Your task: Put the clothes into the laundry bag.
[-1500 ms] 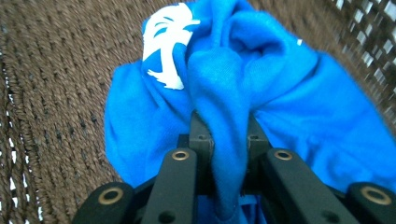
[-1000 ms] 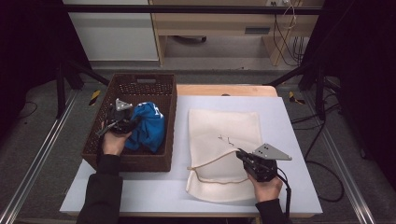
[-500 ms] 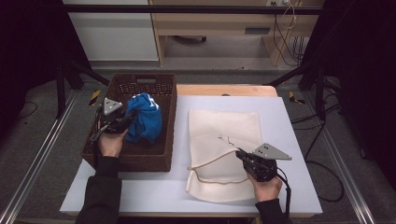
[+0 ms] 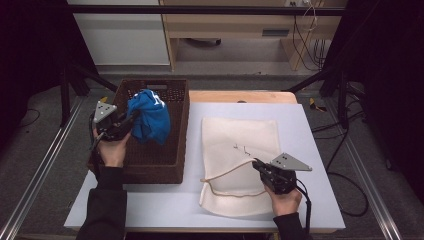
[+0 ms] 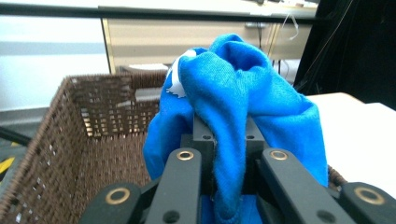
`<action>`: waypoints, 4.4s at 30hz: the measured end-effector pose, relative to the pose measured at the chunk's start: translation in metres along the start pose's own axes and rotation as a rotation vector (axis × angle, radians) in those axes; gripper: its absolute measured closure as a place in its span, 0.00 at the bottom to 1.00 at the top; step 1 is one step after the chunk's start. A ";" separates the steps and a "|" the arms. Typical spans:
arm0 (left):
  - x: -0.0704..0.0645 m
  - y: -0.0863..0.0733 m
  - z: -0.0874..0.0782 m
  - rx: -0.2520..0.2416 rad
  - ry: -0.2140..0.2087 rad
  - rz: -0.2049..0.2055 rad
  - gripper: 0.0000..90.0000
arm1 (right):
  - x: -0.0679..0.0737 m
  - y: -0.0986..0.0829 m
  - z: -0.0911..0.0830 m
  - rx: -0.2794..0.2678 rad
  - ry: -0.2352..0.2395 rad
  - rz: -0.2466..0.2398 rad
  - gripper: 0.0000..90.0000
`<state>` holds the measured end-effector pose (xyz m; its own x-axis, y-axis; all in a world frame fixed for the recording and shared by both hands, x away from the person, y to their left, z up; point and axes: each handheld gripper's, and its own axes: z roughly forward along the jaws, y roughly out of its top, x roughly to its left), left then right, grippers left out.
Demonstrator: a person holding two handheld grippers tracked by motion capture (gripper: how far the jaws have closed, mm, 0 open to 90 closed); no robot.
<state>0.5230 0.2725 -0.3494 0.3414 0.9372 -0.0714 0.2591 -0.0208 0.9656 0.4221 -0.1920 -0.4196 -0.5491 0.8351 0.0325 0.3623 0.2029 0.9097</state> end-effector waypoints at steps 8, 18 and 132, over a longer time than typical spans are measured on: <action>-0.012 0.023 -0.029 -0.074 -0.023 -0.001 0.90 | 0.000 0.000 0.002 0.004 0.000 -0.003 0.98; -0.031 0.037 -0.053 -0.110 -0.073 0.017 0.90 | 0.001 0.000 0.003 0.010 0.005 -0.006 0.98; -0.254 -0.144 -0.010 0.383 -0.514 0.184 0.33 | -0.002 -0.010 0.002 0.013 0.013 0.036 0.97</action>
<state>0.3900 0.0409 -0.4677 0.7737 0.6230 -0.1155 0.4254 -0.3757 0.8233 0.4215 -0.1946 -0.4298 -0.5451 0.8354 0.0703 0.3919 0.1798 0.9023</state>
